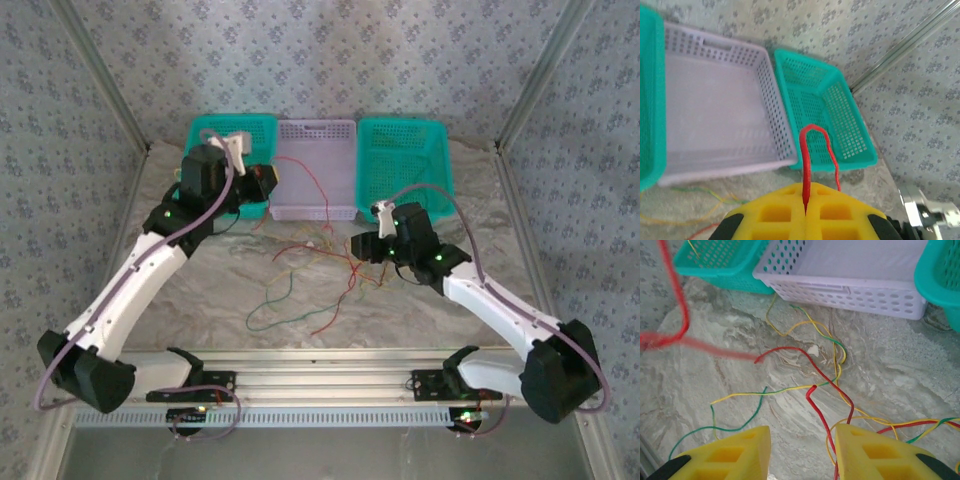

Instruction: Untangle the cables

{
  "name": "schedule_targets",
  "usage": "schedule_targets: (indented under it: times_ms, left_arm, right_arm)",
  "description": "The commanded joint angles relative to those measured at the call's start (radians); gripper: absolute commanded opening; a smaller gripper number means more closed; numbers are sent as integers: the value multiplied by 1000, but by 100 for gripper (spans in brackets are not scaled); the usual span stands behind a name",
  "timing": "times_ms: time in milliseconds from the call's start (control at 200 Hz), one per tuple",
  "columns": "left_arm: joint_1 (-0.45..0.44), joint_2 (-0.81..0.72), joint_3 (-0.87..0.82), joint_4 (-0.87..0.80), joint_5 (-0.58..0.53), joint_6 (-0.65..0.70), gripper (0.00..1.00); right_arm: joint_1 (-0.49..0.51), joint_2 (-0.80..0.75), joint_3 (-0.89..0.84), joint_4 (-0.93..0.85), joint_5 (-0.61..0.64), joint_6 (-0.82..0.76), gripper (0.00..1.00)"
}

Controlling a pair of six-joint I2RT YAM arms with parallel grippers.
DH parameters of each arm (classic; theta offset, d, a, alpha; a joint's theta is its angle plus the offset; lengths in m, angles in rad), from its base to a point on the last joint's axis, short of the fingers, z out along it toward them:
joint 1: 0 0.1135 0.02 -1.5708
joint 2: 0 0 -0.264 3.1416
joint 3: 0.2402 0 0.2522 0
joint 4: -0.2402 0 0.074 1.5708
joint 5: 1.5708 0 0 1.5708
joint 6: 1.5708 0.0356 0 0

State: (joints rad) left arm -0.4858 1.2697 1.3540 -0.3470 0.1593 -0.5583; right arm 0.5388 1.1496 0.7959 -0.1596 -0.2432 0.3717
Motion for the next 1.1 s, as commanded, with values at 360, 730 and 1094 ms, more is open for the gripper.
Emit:
schedule_targets:
  times_ms: [360, 730, 1094]
  left_arm:
    - [3, 488, 445, -170, -191, 164, 0]
    - [-10, 926, 973, -425, -365, 186, 0]
    - [-18, 1261, 1413, -579, -417, 201, 0]
  right_arm:
    - [-5, -311, -83, -67, 91, 19, 45]
    - [4, -464, -92, -167, 79, 26, 46]
    - [20, -464, -119, -158, 74, 34, 47]
